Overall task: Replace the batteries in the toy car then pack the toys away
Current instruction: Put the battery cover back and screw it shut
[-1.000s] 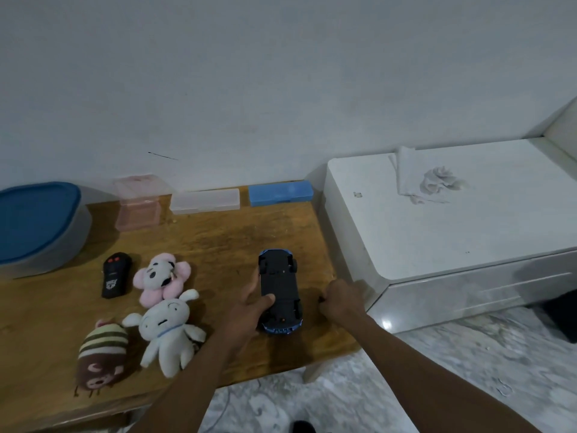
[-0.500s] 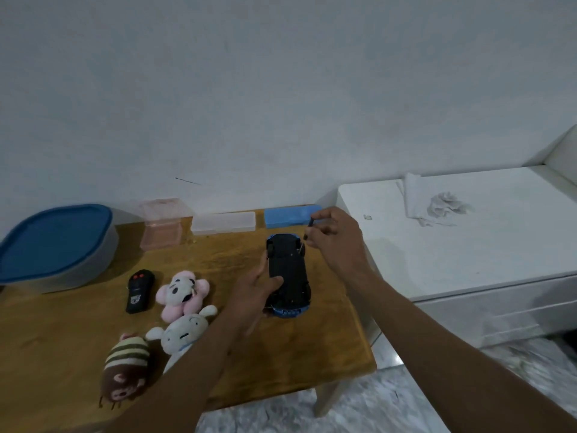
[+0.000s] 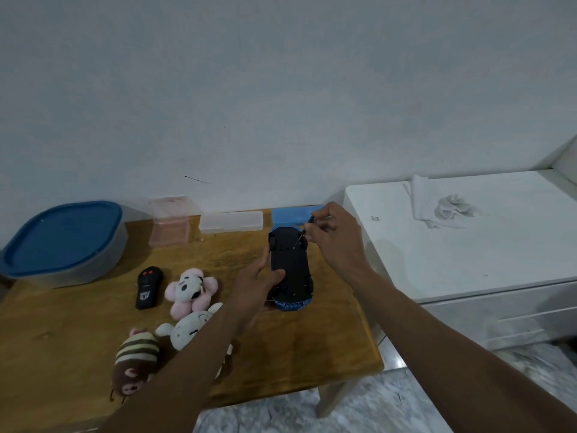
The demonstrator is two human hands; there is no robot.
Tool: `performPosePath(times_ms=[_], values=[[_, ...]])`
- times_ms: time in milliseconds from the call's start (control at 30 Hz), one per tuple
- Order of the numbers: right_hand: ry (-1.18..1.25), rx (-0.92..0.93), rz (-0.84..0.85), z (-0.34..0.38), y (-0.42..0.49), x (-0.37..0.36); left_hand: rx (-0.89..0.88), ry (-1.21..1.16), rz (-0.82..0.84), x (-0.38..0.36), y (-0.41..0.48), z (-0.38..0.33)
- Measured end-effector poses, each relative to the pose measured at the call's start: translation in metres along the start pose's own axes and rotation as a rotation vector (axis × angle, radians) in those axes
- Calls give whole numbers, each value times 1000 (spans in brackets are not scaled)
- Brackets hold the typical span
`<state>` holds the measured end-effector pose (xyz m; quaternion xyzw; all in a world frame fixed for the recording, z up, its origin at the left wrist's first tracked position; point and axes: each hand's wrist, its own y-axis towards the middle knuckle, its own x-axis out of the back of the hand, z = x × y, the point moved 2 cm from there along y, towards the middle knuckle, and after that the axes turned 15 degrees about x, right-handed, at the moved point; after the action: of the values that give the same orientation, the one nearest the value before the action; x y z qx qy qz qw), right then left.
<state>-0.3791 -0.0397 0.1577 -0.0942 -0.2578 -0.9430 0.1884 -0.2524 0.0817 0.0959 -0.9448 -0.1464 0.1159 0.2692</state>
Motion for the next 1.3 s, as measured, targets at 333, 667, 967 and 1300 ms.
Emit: performPosePath(times_ms=[333, 667, 967, 1300], values=[[-43, 15, 20, 0, -1, -3, -27, 7, 3, 1, -4, -2], [-132, 108, 10, 0, -5, -3, -18, 12, -10, 1, -5, 2], [-249, 279, 52, 13, -7, -6, 2, 23, 2, -6, -11, 3], [-362, 412, 38, 17, -7, -4, -19, 31, -30, -9, -14, 3]])
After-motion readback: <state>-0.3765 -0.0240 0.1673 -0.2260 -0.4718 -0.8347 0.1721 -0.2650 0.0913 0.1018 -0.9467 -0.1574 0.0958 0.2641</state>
